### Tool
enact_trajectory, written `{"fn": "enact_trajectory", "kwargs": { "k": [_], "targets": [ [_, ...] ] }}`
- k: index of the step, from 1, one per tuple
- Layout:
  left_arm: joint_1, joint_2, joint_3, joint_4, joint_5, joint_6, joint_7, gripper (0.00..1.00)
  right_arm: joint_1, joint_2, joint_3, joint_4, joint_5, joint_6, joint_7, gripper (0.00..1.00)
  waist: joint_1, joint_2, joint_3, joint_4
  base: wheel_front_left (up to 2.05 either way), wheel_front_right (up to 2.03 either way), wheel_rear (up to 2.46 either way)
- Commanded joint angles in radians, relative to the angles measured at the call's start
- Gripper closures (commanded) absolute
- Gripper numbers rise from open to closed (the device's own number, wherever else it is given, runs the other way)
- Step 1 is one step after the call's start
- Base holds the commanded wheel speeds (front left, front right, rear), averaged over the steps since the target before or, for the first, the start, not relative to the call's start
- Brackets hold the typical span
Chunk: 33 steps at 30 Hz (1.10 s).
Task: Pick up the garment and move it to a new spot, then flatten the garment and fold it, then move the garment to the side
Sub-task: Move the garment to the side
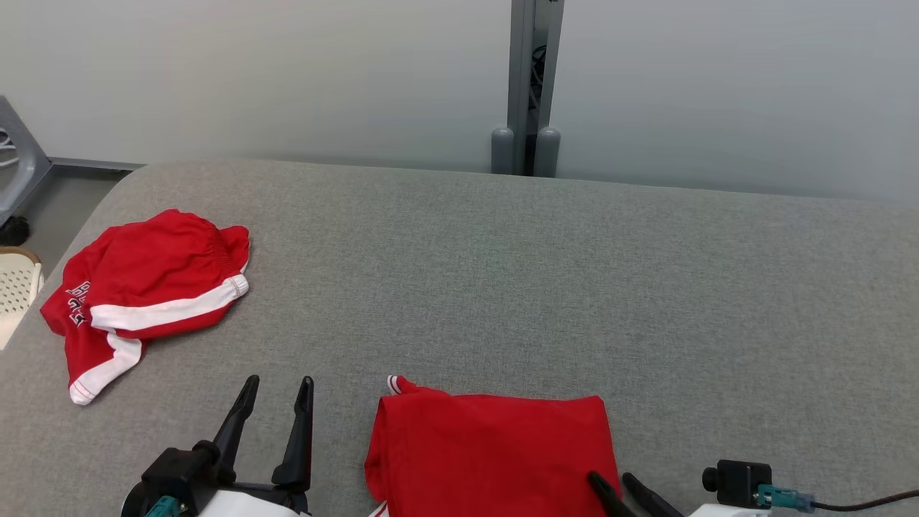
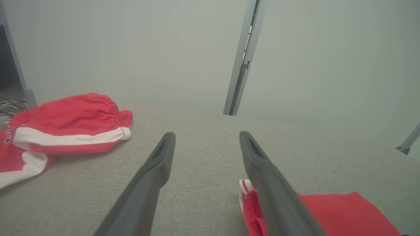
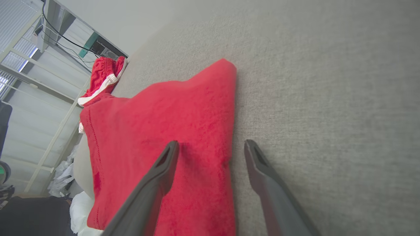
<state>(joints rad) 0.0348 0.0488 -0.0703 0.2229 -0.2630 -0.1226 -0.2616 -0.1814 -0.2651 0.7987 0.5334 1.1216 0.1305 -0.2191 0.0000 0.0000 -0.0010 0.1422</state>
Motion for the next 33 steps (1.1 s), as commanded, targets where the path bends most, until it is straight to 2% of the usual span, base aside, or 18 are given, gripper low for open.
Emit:
{"fn": "enact_trajectory", "kwargs": {
  "k": [1,7,18,19,20,21,22,28,33],
  "targets": [
    [-0.015,0.004,0.002,0.000,0.007,-0.004,-0.004,0.00,-0.014,-0.008,0.012,0.009,0.019,0.000,0.005,0.00,0.0000,0.0000,0.007,0.009,0.00,0.00,0.00],
    [-0.027,0.004,0.006,-0.002,0.013,-0.008,-0.004,0.00,-0.062,-0.002,0.090,0.036,0.113,0.000,0.023,0.00,0.0000,0.0000,0.018,0.030,0.00,0.00,0.00],
    [-0.033,0.004,0.000,-0.008,0.015,-0.009,-0.004,0.00,-0.136,0.010,0.179,0.092,0.197,0.000,-0.016,0.00,0.0000,0.0000,0.042,0.048,0.00,0.00,0.00],
    [-0.034,0.004,-0.001,-0.008,0.014,-0.009,-0.004,0.00,-0.140,0.010,0.189,0.095,0.202,0.000,-0.017,0.03,0.0000,0.0000,0.043,0.048,0.00,0.00,0.00],
    [-0.034,0.004,-0.001,-0.008,0.014,-0.010,-0.004,0.00,-0.145,0.009,0.199,0.097,0.205,0.000,-0.020,0.54,0.0000,0.0000,0.043,0.048,0.00,0.00,0.00],
    [-0.034,0.004,-0.001,-0.008,0.014,-0.010,-0.004,0.00,-0.149,0.006,0.206,0.100,0.210,0.000,-0.023,0.95,0.0000,0.0000,0.043,0.047,0.00,0.00,0.00],
    [-0.035,0.004,-0.001,-0.007,0.014,-0.010,-0.004,0.00,-0.156,0.000,0.212,0.104,0.202,0.000,-0.027,1.00,0.0000,0.0000,0.043,0.045,0.00,0.00,0.00],
    [-0.038,0.004,-0.011,-0.011,0.009,-0.010,-0.004,0.00,-0.202,-0.036,0.275,0.103,0.144,0.000,-0.043,1.00,0.0000,0.0000,0.043,0.029,0.00,0.00,0.00],
    [-0.042,0.004,-0.020,-0.023,-0.004,-0.010,-0.004,0.00,-0.255,-0.102,0.329,0.117,0.065,0.000,-0.049,1.00,0.0000,0.0000,0.055,-0.001,0.00,0.00,0.00]
  ]
}}
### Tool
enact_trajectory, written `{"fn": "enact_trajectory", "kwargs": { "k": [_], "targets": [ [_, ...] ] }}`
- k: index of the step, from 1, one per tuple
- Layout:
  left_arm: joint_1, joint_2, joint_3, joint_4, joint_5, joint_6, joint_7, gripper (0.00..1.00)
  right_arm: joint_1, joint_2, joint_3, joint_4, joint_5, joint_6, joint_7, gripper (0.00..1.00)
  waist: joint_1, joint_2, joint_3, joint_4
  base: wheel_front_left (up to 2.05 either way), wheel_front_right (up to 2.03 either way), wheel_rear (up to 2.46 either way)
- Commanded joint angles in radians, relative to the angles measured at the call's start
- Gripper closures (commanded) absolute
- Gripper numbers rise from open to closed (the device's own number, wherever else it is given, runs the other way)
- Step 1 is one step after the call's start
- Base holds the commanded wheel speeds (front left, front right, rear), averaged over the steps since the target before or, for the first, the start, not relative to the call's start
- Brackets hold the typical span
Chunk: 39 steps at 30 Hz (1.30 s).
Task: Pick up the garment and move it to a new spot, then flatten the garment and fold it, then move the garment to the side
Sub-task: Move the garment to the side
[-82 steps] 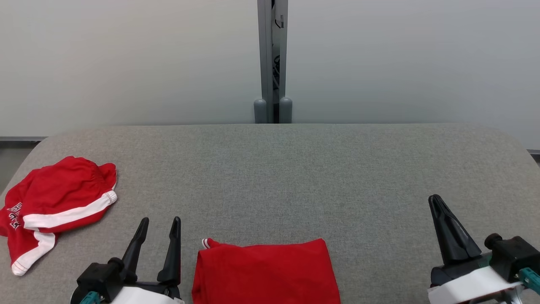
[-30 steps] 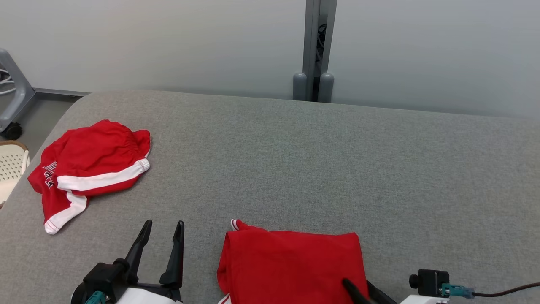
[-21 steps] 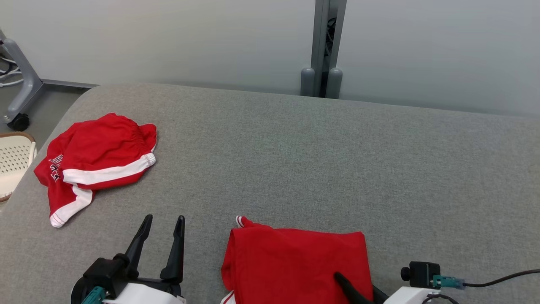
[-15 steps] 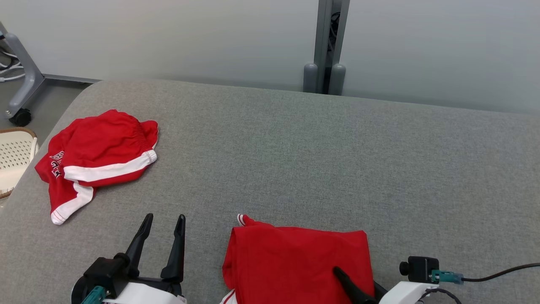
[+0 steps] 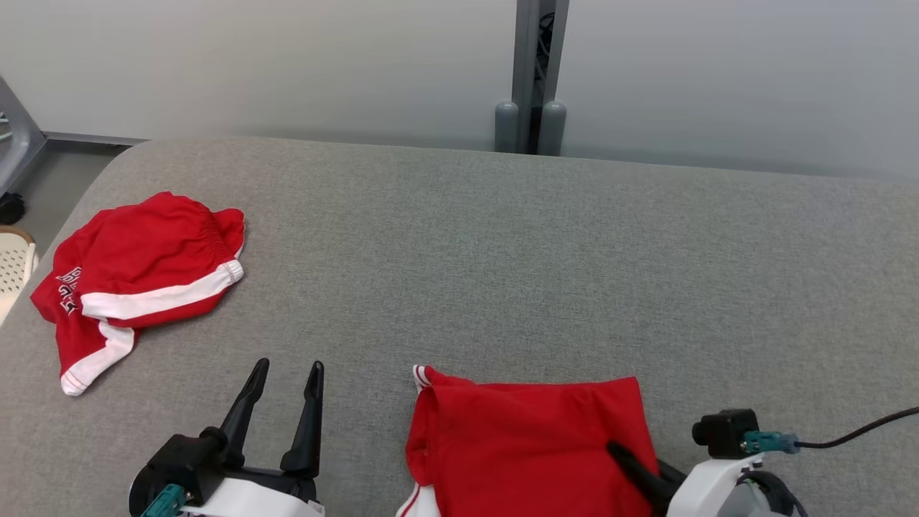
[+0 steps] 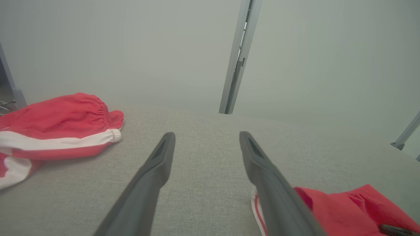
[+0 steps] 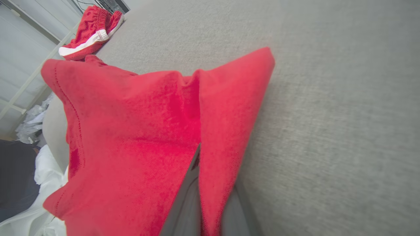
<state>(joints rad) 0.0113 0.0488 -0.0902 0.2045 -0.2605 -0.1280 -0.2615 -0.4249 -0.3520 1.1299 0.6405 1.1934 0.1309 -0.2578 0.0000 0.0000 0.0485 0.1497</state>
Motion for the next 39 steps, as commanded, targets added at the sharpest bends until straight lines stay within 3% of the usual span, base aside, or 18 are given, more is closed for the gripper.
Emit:
{"fn": "enact_trajectory", "kwargs": {
  "k": [1,6,16,28,39],
  "targets": [
    [-0.020,0.003,-0.004,-0.006,-0.009,-0.003,-0.004,0.00,-0.025,-0.032,0.002,0.012,-0.023,0.000,-0.010,1.00,0.0000,0.0000,0.009,-0.016,0.00,0.00,0.00],
    [-0.032,0.003,-0.017,-0.015,-0.016,-0.002,-0.004,0.00,-0.064,-0.103,0.015,0.012,-0.075,0.000,-0.009,1.00,0.0000,0.0000,0.031,-0.052,0.00,0.00,0.00],
    [-0.120,0.004,-0.085,-0.050,-0.030,0.006,-0.004,0.00,-0.211,-0.331,0.025,0.018,-0.139,0.000,-0.008,1.00,0.0000,0.0000,0.177,-0.152,0.00,0.00,0.00],
    [-0.233,0.004,-0.111,-0.077,-0.005,0.000,-0.004,0.00,-0.381,-0.494,-0.032,0.127,-0.146,0.000,-0.008,1.00,0.0000,0.0000,0.365,-0.189,0.00,0.00,0.00],
    [-0.251,0.004,-0.100,-0.091,0.003,-0.004,-0.004,0.00,-0.501,-0.457,-0.159,0.424,-0.197,0.000,-0.008,1.00,0.0000,0.0000,0.443,-0.189,0.00,0.00,0.00]
  ]
}}
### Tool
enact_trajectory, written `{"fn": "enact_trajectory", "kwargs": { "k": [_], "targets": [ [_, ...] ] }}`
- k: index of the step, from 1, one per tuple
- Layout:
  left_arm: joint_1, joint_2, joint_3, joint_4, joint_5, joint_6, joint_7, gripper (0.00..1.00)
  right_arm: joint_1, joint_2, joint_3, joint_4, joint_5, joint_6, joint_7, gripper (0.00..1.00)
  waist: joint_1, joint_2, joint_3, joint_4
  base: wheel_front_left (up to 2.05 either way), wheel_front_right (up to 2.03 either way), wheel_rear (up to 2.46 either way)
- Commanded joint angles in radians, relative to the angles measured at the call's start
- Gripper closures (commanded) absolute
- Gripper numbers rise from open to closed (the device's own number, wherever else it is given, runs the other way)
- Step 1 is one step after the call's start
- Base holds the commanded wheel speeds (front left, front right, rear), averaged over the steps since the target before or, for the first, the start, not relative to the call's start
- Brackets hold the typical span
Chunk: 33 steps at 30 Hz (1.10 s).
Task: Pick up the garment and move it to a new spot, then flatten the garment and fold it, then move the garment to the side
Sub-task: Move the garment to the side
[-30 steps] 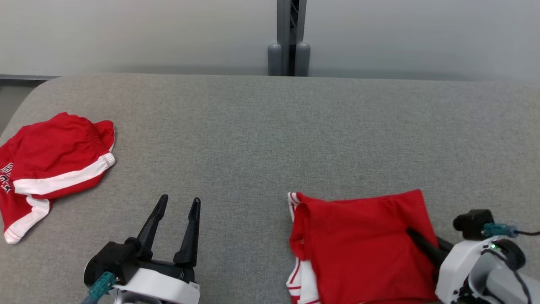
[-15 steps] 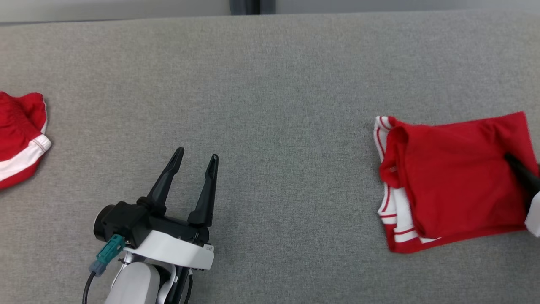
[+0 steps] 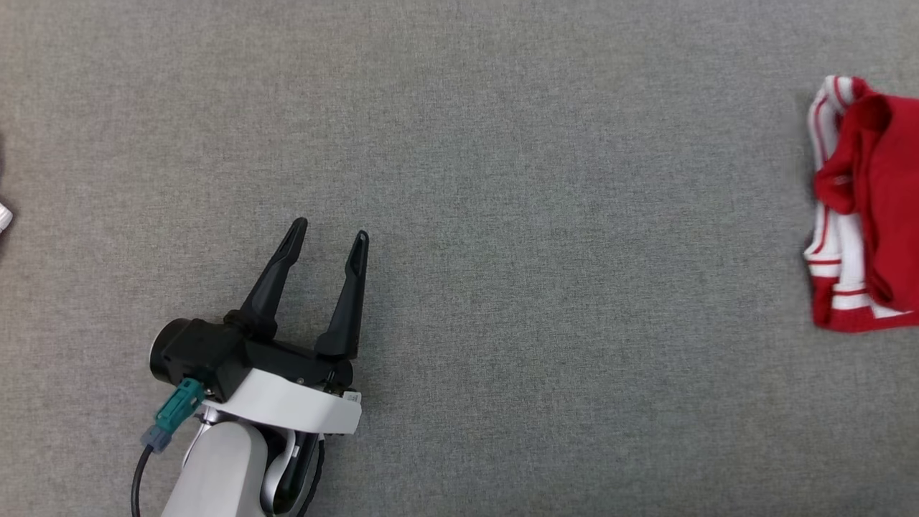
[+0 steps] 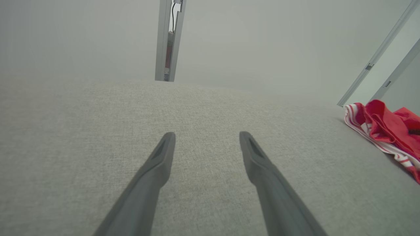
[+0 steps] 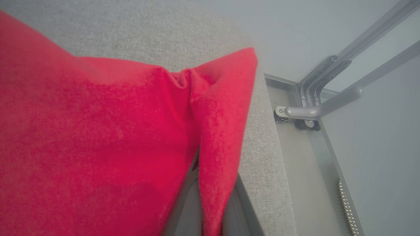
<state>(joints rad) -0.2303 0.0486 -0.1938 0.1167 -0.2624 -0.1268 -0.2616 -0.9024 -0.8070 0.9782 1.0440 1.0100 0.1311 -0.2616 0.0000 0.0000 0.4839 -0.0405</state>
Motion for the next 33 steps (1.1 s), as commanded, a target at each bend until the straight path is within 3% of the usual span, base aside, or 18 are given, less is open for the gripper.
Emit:
{"fn": "enact_trajectory", "kwargs": {
  "k": [1,6,12,13,14,15,24,33],
  "targets": [
    [-0.013,0.004,0.004,-0.004,0.005,-0.005,-0.004,0.00,-0.035,0.001,-0.014,0.046,-0.031,-0.001,-0.005,1.00,0.0000,0.0000,0.013,0.003,0.00,0.00,0.00],
    [-0.025,0.004,0.007,-0.005,0.004,-0.003,-0.004,0.00,-0.099,0.029,-0.060,0.158,-0.111,-0.001,-0.005,1.00,0.0000,0.0000,0.035,0.012,0.00,0.00,0.00],
    [-0.028,0.004,0.003,0.000,0.003,-0.004,-0.004,0.00,-0.113,0.053,-0.099,0.200,-0.178,0.000,-0.005,1.00,0.0000,0.0000,0.042,0.019,0.00,0.00,0.00],
    [-0.028,0.004,0.003,0.001,0.002,-0.004,-0.004,0.00,-0.115,0.058,-0.105,0.204,-0.194,0.000,-0.005,0.67,0.0000,0.0000,0.042,0.020,0.00,0.00,0.00],
    [-0.028,0.004,0.003,0.002,0.000,-0.004,-0.004,0.00,-0.116,0.064,-0.115,0.209,-0.201,0.000,-0.005,0.06,0.0000,0.0000,0.042,0.021,0.00,0.00,0.00],
    [-0.027,0.004,0.003,0.003,-0.001,-0.004,-0.004,0.00,-0.099,0.078,-0.133,0.222,-0.179,0.000,-0.005,0.00,0.0000,0.0000,0.040,0.022,0.00,0.00,0.00],
    [-0.006,0.004,0.006,0.015,-0.012,-0.004,-0.004,0.00,-0.128,0.081,-0.179,0.246,-0.270,0.000,-0.005,0.00,0.0000,0.0000,-0.015,0.025,0.00,0.00,0.00],
    [0.029,0.004,-0.001,0.023,-0.038,-0.004,-0.004,0.00,-0.151,0.107,-0.234,0.236,-0.393,0.000,-0.005,0.00,0.0000,0.0000,-0.146,0.031,0.00,0.00,0.00]
  ]
}}
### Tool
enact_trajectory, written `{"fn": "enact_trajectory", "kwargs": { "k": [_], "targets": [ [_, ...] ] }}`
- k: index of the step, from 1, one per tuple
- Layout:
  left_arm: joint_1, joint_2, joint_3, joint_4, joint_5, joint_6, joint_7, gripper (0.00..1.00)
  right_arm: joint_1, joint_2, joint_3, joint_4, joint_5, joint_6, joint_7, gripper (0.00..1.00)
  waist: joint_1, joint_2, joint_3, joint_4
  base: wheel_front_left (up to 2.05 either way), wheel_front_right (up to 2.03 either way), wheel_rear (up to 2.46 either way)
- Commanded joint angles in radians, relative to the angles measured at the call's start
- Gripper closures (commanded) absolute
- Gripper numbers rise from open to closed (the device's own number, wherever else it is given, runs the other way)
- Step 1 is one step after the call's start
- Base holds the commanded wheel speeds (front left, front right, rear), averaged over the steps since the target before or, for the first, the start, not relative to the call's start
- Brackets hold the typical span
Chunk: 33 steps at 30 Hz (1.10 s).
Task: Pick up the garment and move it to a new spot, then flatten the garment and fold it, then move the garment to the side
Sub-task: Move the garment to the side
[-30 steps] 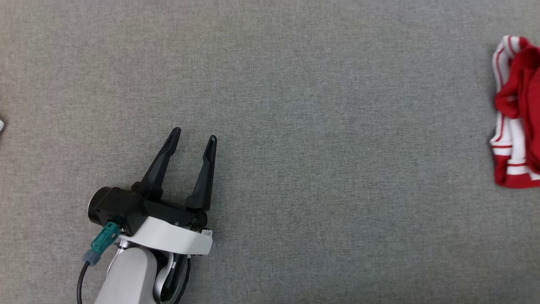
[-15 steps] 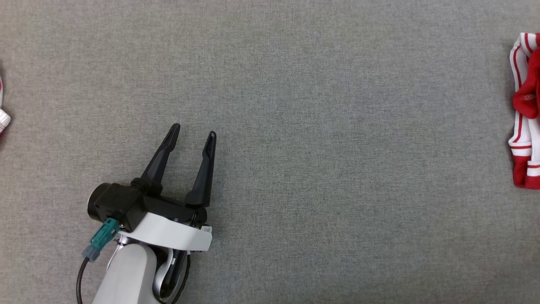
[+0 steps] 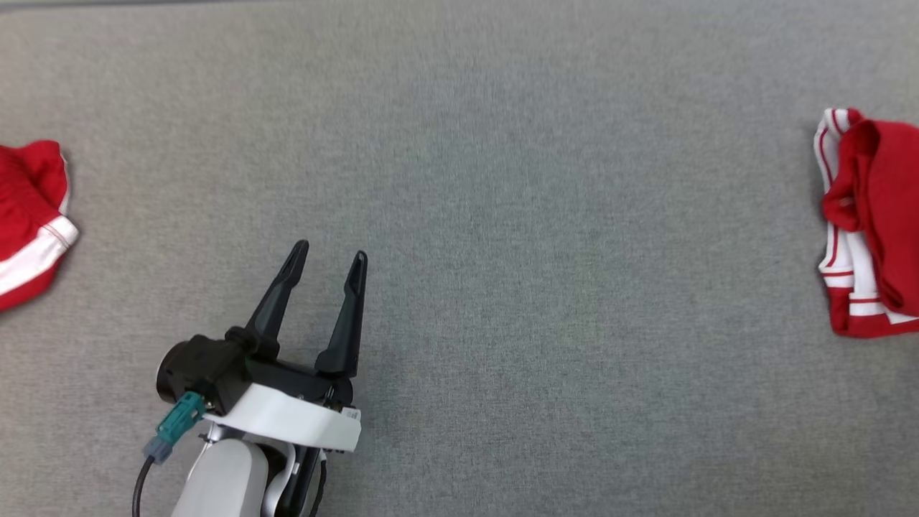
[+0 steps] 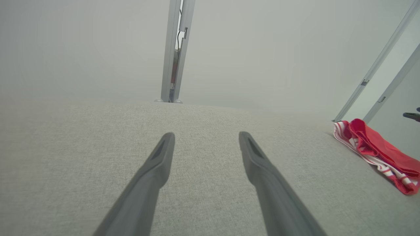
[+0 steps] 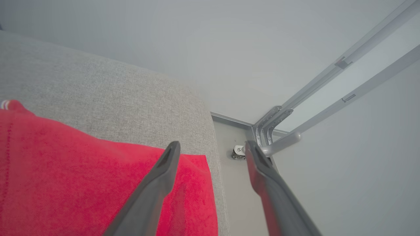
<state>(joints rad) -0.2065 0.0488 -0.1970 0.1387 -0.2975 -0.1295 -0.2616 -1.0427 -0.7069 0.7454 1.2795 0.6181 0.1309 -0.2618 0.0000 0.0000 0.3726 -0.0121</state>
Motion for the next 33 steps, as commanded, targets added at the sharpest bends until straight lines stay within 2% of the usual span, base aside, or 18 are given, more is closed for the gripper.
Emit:
{"fn": "enact_trajectory", "kwargs": {
  "k": [1,6,10,16,19,20,24,30,33],
  "targets": [
    [0.011,0.003,0.003,0.000,-0.003,-0.001,-0.004,0.00,-0.008,0.019,-0.013,-0.018,-0.008,0.000,-0.004,0.00,0.0000,0.0000,-0.053,0.003,0.00,0.00,0.00],
    [0.054,0.004,0.020,0.004,-0.013,0.006,-0.004,0.00,0.067,0.064,-0.092,-0.169,-0.042,0.000,-0.003,0.00,0.0000,0.0000,-0.162,0.002,0.00,0.00,0.00],
    [0.090,0.004,0.047,-0.003,-0.023,0.018,-0.004,0.00,0.165,0.103,-0.203,-0.310,-0.079,0.000,-0.003,0.00,0.0000,0.0000,-0.243,-0.002,0.00,0.00,0.00],
    [0.149,0.003,0.085,-0.004,-0.028,0.031,-0.004,0.00,0.385,0.238,-0.409,-0.555,-0.191,0.000,-0.003,0.00,0.0000,0.0000,-0.347,-0.010,0.00,0.00,0.00],
    [0.169,0.004,0.099,-0.012,-0.030,0.037,-0.004,0.00,0.505,0.316,-0.502,-0.706,-0.256,0.000,-0.002,0.00,0.0000,0.0000,-0.373,-0.013,0.00,0.00,0.00],
    [0.169,0.004,0.099,-0.012,-0.030,0.037,-0.004,0.00,0.505,0.316,-0.502,-0.706,-0.256,0.000,-0.002,0.00,0.0000,0.0000,-0.373,-0.013,0.00,0.00,0.00],
    [0.187,0.003,0.105,-0.011,-0.029,0.039,-0.004,0.00,0.648,0.428,-0.616,-0.882,-0.305,0.000,-0.003,0.00,0.0000,0.0000,-0.394,-0.014,0.00,0.00,0.00],
    [0.231,0.004,0.103,0.002,-0.041,0.056,-0.004,0.00,0.840,0.584,-0.683,-1.058,-0.376,0.000,-0.002,0.00,0.0000,0.0000,-0.431,-0.006,0.00,0.00,0.00],
    [0.249,0.004,0.095,0.024,-0.042,0.057,-0.004,0.00,0.904,0.608,-0.677,-1.091,-0.432,0.000,-0.002,0.00,0.0000,0.0000,-0.444,0.003,0.00,0.00,0.00]
  ]
}}
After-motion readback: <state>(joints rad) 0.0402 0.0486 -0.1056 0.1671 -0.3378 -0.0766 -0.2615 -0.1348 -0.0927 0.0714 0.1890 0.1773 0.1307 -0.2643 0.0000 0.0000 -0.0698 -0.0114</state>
